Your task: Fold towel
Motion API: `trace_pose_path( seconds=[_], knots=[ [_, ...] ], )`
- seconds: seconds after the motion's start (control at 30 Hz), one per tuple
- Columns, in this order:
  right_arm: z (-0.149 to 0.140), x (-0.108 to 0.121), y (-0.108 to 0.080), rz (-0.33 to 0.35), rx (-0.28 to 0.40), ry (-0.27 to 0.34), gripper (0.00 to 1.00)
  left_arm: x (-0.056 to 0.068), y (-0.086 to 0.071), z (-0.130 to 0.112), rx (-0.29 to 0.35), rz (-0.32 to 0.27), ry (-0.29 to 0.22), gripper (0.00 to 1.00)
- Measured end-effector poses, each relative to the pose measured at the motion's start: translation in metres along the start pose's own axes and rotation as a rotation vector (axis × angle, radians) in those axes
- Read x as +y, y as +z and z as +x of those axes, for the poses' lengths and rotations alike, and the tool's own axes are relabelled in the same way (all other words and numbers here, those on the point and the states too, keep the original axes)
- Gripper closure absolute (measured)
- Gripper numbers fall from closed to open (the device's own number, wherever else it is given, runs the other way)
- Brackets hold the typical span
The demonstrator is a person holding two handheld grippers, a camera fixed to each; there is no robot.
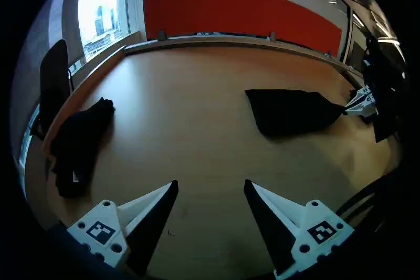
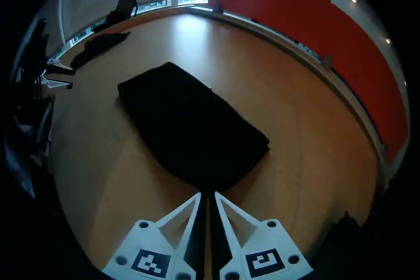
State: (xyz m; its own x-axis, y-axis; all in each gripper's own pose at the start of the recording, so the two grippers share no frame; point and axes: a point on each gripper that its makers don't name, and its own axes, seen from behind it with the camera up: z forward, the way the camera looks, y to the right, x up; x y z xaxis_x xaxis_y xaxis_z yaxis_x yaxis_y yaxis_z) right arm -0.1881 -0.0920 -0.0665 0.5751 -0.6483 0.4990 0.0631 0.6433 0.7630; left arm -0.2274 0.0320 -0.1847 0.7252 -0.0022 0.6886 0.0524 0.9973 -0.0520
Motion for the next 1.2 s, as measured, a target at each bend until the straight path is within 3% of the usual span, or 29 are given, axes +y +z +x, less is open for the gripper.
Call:
trace_pose_path(
  seconds=[0.67, 0.93, 1.2],
  knots=[
    [0.046, 0.017, -0.031, -0.045, 0.083, -0.038, 0.97, 0.005, -0.007, 0.003, 0.007, -0.002, 0.021, 0.07],
    [0.056, 0.018, -0.034, -0.046, 0.096, -0.053, 0.97, 0.004, -0.010, -0.001, 0.006, 0.000, 0.019, 0.07],
    [0.080, 0.012, -0.033, -0.034, 0.112, -0.108, 0.97, 0.006, -0.013, -0.004, 0.013, 0.002, 0.021, 0.07]
  ],
)
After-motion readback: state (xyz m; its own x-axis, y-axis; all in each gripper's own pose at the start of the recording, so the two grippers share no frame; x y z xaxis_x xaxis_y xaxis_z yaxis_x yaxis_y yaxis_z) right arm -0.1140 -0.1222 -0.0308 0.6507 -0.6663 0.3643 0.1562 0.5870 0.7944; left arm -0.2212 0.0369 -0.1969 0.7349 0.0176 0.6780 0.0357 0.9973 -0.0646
